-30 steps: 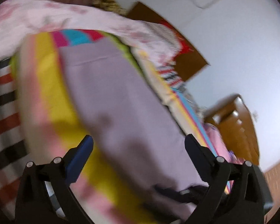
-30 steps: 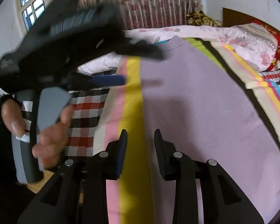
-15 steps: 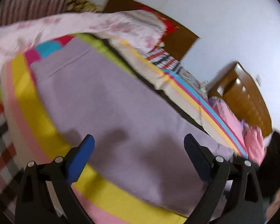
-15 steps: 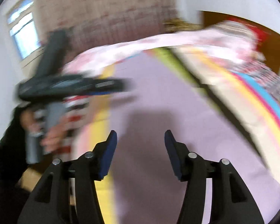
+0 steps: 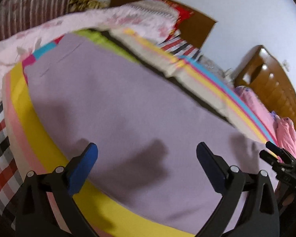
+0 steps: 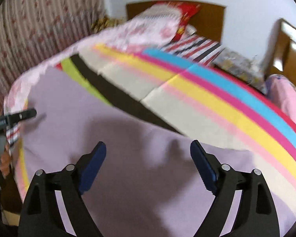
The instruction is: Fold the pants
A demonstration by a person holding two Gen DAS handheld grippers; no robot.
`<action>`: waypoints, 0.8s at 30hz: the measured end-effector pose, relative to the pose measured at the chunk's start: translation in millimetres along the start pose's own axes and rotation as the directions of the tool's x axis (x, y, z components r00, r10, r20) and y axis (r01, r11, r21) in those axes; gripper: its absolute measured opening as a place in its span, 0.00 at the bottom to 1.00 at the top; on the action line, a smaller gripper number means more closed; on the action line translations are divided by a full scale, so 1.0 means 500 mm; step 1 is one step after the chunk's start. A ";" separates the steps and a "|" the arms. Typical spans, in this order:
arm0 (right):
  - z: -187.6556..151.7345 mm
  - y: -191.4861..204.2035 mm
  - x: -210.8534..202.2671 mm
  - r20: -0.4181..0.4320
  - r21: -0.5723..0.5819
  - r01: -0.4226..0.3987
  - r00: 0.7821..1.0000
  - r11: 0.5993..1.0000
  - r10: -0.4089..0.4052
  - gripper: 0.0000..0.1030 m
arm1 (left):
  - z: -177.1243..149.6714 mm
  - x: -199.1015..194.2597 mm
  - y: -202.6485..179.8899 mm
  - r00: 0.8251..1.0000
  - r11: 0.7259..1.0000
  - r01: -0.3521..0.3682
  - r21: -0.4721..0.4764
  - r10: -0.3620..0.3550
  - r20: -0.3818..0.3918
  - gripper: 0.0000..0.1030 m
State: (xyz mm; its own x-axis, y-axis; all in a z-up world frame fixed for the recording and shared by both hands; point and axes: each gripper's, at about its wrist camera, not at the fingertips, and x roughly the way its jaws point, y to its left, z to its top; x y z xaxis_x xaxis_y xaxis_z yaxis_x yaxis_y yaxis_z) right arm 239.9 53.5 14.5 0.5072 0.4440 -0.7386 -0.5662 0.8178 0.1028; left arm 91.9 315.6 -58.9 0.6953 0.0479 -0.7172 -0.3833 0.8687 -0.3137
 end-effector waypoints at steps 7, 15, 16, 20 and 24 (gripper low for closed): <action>-0.149 -0.199 -0.144 -0.057 0.199 0.200 0.980 0.959 -0.192 0.85 | -0.097 -0.011 -0.257 0.976 0.921 0.217 0.324 -0.195 -0.099 0.97; -0.263 -0.422 -0.238 -0.122 0.488 0.063 0.993 0.870 -0.004 0.85 | -0.273 0.022 -0.592 0.865 0.646 0.501 0.575 -0.369 -0.339 0.97; -0.270 -0.434 -0.243 -0.113 0.500 0.038 0.993 0.865 0.021 0.85 | -0.290 0.033 -0.613 0.864 0.632 0.504 0.588 -0.360 -0.353 0.97; -0.275 -0.472 -0.216 -0.094 0.546 -0.079 0.984 0.834 0.154 0.85 | -0.381 0.076 -0.690 0.879 0.553 0.475 0.685 -0.254 -0.405 0.97; -0.293 -0.557 -0.235 -0.005 0.669 -0.038 0.998 0.743 0.055 0.84 | -0.419 0.079 -0.677 0.894 0.520 0.446 0.729 -0.229 -0.384 0.98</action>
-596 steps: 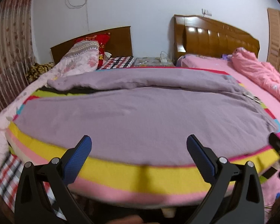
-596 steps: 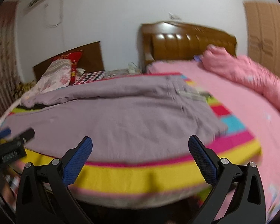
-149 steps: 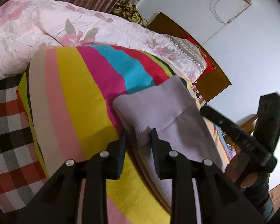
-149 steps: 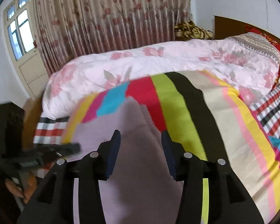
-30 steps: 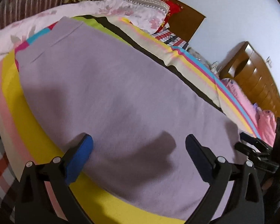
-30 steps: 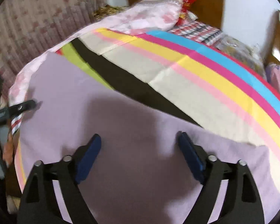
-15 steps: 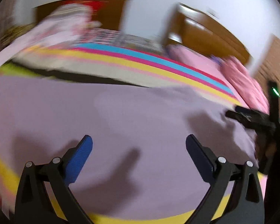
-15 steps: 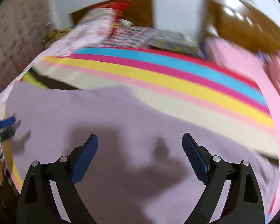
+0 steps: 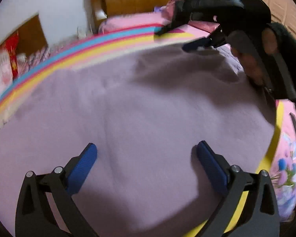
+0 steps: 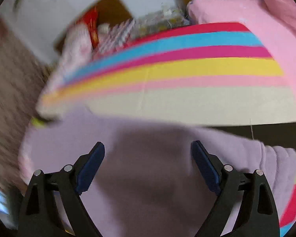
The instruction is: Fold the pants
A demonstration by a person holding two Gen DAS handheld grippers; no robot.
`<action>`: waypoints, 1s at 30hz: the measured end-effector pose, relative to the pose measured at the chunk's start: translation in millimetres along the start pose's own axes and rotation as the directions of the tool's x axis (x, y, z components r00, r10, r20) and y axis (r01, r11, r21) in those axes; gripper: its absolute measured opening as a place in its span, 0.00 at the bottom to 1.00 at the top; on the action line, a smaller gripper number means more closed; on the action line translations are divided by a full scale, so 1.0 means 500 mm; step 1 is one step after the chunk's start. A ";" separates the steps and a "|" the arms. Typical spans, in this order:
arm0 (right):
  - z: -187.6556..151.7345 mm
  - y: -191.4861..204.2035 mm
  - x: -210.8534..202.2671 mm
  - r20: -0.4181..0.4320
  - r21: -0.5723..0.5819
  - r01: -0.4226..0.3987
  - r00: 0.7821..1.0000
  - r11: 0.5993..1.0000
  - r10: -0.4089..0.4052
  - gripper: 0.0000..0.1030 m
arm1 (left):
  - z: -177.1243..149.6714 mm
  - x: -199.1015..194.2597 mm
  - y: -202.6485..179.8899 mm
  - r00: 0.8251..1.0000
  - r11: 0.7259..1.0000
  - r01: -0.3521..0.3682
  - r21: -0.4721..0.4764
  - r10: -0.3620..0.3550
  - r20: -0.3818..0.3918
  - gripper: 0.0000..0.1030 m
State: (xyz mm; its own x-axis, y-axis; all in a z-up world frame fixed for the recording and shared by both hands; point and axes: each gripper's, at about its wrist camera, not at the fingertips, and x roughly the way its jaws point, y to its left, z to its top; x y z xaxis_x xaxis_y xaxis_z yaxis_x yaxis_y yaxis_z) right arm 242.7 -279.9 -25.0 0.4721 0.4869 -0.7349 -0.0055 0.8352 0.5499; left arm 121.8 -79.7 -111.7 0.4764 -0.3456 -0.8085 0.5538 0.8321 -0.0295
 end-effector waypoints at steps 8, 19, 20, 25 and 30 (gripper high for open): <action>-0.020 0.028 -0.039 0.023 -0.026 -0.100 0.995 0.995 0.101 0.85 | -0.007 0.003 0.012 1.000 1.000 0.016 0.020 -0.015 -0.025 0.98; -0.169 0.085 -0.061 -0.088 -0.023 -0.185 0.979 0.982 0.182 0.86 | -0.014 -0.007 0.002 1.000 1.000 0.014 0.018 -0.014 0.003 0.98; -0.185 0.076 -0.066 -0.079 -0.018 -0.152 0.986 0.988 0.150 0.87 | -0.013 -0.006 0.001 1.000 1.000 0.010 0.016 -0.010 0.006 0.98; -0.231 0.080 -0.069 -0.083 -0.067 -0.061 0.995 0.996 0.056 0.87 | -0.016 -0.010 0.000 1.000 1.000 0.008 0.012 -0.008 0.012 0.98; -0.287 0.088 -0.125 -0.014 -0.056 -0.110 0.994 0.992 0.109 0.87 | -0.016 -0.010 0.001 1.000 1.000 0.007 0.013 -0.007 0.017 0.99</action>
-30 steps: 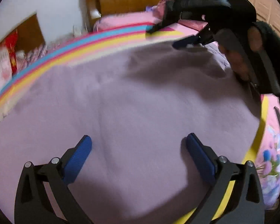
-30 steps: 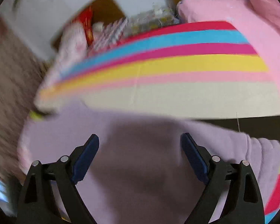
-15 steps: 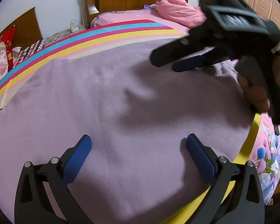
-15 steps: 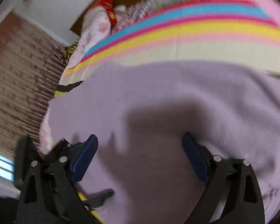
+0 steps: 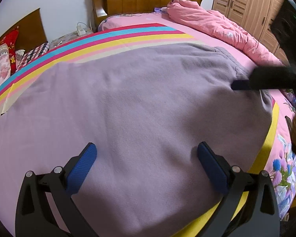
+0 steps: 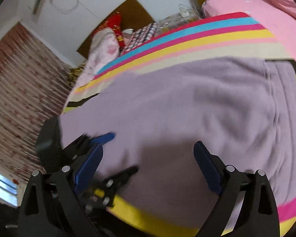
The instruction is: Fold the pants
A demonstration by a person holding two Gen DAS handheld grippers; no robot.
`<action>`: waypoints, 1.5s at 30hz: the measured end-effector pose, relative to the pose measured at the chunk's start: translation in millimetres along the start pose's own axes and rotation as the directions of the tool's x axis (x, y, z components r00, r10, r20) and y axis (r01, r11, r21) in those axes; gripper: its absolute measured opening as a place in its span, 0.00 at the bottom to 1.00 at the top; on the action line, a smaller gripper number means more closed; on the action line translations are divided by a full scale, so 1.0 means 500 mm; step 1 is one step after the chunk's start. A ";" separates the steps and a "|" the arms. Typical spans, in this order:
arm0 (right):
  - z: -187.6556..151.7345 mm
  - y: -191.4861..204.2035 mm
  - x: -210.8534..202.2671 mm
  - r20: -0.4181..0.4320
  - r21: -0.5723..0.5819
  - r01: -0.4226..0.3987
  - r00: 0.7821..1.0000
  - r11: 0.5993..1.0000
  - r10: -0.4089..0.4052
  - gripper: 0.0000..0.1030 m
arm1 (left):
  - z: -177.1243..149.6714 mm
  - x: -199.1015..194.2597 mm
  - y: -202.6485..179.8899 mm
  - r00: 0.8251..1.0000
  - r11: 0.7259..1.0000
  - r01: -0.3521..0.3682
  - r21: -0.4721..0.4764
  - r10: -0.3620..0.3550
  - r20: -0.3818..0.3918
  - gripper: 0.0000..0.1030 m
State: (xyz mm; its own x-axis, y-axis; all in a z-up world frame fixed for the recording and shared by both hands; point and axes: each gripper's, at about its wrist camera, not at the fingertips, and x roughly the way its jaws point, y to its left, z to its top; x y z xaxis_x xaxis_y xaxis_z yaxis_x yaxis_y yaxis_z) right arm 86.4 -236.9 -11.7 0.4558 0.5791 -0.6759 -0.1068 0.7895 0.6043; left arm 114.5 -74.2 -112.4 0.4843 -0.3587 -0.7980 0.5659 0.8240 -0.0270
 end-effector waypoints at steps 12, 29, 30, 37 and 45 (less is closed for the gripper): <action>-0.110 0.018 -0.011 0.048 -0.006 0.010 0.999 1.000 -0.010 0.89 | -0.009 -0.014 -0.005 1.000 1.000 -0.008 -0.007 0.008 0.018 0.99; -0.019 0.446 0.253 0.050 -0.570 0.131 0.991 0.811 -0.125 0.89 | -0.358 -0.394 0.545 0.903 0.654 0.111 -0.748 0.249 0.351 0.98; -0.014 0.513 0.312 0.044 -0.644 0.102 0.994 0.758 -0.097 0.89 | -0.411 -0.421 0.601 0.890 0.565 0.150 -0.812 0.281 0.360 0.98; -0.084 0.866 0.615 -0.159 -0.908 -0.142 0.987 0.393 -0.010 0.77 | -0.669 -0.574 0.774 0.827 0.189 0.122 -0.974 0.523 0.205 0.98; -0.199 0.982 0.809 -0.197 -0.979 -0.181 0.963 0.098 -0.185 0.59 | -0.736 -0.590 0.796 0.853 0.166 0.143 -0.976 0.478 0.206 0.98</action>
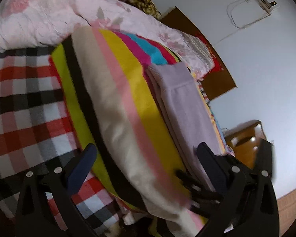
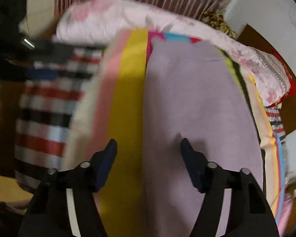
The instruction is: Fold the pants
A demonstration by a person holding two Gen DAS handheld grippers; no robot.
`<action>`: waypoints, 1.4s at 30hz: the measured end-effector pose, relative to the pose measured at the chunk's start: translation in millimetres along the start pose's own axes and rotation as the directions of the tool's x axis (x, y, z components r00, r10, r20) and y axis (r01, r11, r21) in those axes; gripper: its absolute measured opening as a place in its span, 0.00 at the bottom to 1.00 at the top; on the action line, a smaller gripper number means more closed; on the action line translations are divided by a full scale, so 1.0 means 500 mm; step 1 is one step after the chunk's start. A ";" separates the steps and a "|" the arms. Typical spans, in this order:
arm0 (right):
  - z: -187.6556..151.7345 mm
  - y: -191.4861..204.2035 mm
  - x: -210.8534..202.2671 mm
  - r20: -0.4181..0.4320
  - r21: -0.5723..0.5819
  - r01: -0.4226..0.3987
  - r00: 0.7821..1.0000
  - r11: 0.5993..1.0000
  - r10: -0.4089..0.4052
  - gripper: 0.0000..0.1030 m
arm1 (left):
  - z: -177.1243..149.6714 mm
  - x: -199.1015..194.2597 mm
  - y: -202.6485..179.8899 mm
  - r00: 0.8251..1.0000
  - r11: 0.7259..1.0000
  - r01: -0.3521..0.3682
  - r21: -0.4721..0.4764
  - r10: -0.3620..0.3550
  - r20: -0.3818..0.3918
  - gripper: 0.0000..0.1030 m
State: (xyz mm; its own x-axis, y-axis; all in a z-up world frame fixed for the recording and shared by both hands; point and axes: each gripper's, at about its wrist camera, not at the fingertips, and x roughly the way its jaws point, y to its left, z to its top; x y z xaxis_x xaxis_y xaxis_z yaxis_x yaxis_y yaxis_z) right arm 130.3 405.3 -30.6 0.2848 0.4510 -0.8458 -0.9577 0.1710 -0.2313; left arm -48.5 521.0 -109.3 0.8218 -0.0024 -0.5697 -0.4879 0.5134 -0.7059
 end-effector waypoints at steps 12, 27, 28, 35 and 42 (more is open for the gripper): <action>0.020 -0.116 -0.043 0.138 0.194 -0.198 0.975 0.961 0.173 0.15 | 0.046 0.157 -0.047 0.940 0.945 0.308 -0.112 -0.320 -0.119 0.98; -0.058 -0.172 -0.135 0.270 0.344 -0.293 0.941 0.892 0.205 0.68 | 0.208 0.251 -0.036 0.955 0.956 0.293 0.006 -0.293 -0.046 0.12; -0.079 -0.192 -0.151 0.268 0.378 -0.264 0.949 0.887 0.169 0.61 | 0.210 0.243 -0.042 0.960 0.960 0.278 0.042 -0.277 -0.042 0.12; -0.168 -0.215 -0.142 0.164 0.471 -0.190 0.978 0.861 0.127 0.61 | 0.204 0.141 -0.218 0.952 0.896 0.272 0.351 -0.304 0.038 0.11; -0.177 -0.132 -0.125 0.078 0.391 -0.040 0.997 0.920 0.011 0.75 | 0.135 0.046 -0.461 0.953 0.748 0.200 0.632 -0.300 0.053 0.10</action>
State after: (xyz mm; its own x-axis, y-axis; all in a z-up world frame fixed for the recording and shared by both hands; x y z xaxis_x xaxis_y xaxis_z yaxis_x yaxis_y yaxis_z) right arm 172.0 288.5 -5.0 0.2768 0.5196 -0.8083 -0.8764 0.4815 0.0093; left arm 102.6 460.6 69.0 0.9448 -0.1104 -0.3086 -0.0147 0.9264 -0.3763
